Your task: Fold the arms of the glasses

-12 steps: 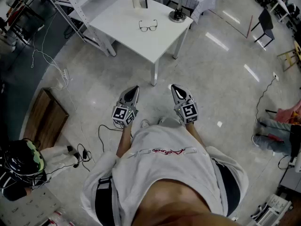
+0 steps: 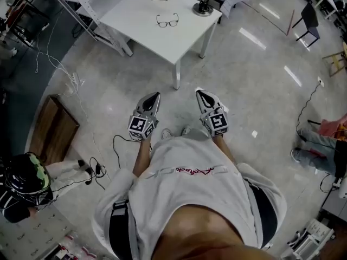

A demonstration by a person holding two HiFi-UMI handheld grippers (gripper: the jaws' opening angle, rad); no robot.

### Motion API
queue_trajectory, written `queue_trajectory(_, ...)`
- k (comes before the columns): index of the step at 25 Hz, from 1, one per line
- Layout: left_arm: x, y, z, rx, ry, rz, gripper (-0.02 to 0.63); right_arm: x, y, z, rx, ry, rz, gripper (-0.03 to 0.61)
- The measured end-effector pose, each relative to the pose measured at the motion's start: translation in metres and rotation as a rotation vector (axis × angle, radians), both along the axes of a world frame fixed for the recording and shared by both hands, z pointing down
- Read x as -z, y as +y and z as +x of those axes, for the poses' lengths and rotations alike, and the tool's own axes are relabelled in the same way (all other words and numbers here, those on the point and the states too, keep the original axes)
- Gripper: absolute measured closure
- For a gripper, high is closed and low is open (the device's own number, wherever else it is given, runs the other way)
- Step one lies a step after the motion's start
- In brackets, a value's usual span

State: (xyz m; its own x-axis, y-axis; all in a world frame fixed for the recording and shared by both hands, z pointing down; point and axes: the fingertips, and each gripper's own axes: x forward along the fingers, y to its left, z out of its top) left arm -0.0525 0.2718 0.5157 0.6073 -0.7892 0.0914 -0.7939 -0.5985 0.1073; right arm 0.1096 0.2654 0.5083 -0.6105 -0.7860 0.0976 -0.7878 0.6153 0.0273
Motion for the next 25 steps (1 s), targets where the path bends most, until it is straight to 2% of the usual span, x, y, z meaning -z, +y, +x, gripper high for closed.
queue_trajectory(4,0.0,0.008,0.02,0.002,-0.018,0.014,0.591,-0.004,0.01,0.016,0.02,-0.01,0.002,0.549)
queue_trajectory(11,-0.006,0.005,0.027,0.004,-0.035,-0.013,0.591,-0.015,0.002,0.022,0.03,-0.024,-0.026,0.549)
queue_trajectory(25,-0.011,-0.02,0.033,0.035,0.004,-0.002,0.591,-0.023,-0.026,0.024,0.081,-0.009,-0.028,0.548)
